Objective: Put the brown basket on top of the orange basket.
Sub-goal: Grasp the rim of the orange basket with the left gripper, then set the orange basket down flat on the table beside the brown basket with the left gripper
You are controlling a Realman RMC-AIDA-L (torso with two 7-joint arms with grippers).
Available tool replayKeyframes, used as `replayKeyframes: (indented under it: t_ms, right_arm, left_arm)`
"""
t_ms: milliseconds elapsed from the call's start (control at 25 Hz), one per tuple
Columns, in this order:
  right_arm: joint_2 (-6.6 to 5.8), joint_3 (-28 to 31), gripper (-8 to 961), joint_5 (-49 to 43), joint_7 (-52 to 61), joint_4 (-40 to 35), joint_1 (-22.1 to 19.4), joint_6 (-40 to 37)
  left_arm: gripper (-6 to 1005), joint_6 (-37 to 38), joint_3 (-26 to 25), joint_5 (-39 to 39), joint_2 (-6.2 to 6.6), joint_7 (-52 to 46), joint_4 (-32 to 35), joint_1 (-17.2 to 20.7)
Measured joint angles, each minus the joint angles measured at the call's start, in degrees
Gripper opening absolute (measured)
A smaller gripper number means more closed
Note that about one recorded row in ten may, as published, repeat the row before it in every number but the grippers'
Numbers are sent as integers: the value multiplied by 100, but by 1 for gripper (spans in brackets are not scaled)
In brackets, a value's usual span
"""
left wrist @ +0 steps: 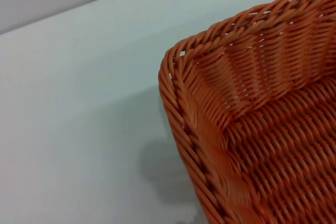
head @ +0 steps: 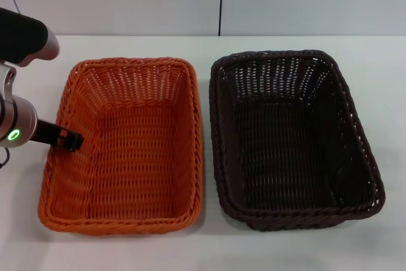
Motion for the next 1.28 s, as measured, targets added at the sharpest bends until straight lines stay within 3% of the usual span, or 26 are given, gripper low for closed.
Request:
replayKeyframes:
  t_ms: [240, 560, 760, 880, 1280]
  right_arm:
    - [0, -11, 709, 0, 0, -9, 5, 2]
    - [0, -20, 709, 1, 0, -24, 17, -12]
    - [0, -21, 708, 1, 0, -43, 25, 25]
    - [0, -21, 708, 0, 0, -62, 25, 32]
    - [27, -21, 708, -5, 0, -173, -79, 163]
  left_arm:
    - [363, 29, -28, -5, 1, 81, 9, -47]
    - [332, 11, -67, -12, 5, 344, 18, -98]
    - [329, -224, -98, -20, 5, 1549, -168, -176]
    - [329, -687, -489, -4, 11, 2694, -415, -433]
    - [317, -1450, -1142, -7, 23, 4129, -1055, -785]
